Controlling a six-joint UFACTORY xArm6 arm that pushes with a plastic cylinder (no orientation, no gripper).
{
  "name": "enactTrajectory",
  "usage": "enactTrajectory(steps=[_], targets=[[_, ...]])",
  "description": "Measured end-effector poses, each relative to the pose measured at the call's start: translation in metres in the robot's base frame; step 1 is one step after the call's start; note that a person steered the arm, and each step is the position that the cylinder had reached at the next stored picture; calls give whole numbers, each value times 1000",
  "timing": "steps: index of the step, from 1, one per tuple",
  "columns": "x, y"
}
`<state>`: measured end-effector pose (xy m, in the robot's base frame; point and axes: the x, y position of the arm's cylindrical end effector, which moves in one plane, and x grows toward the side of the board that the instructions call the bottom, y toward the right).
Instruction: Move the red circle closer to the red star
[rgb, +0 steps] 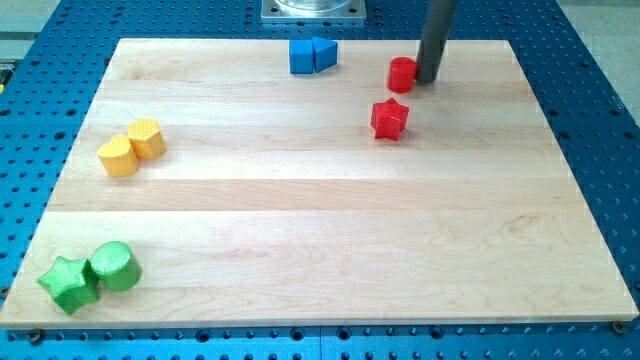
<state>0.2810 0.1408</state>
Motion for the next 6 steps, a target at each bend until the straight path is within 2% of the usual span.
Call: enactTrajectory(steps=[1, 2, 3, 4, 5, 6], targets=[[3, -34], [-7, -41], [-45, -38], [-45, -62], [-27, -82], [12, -82]])
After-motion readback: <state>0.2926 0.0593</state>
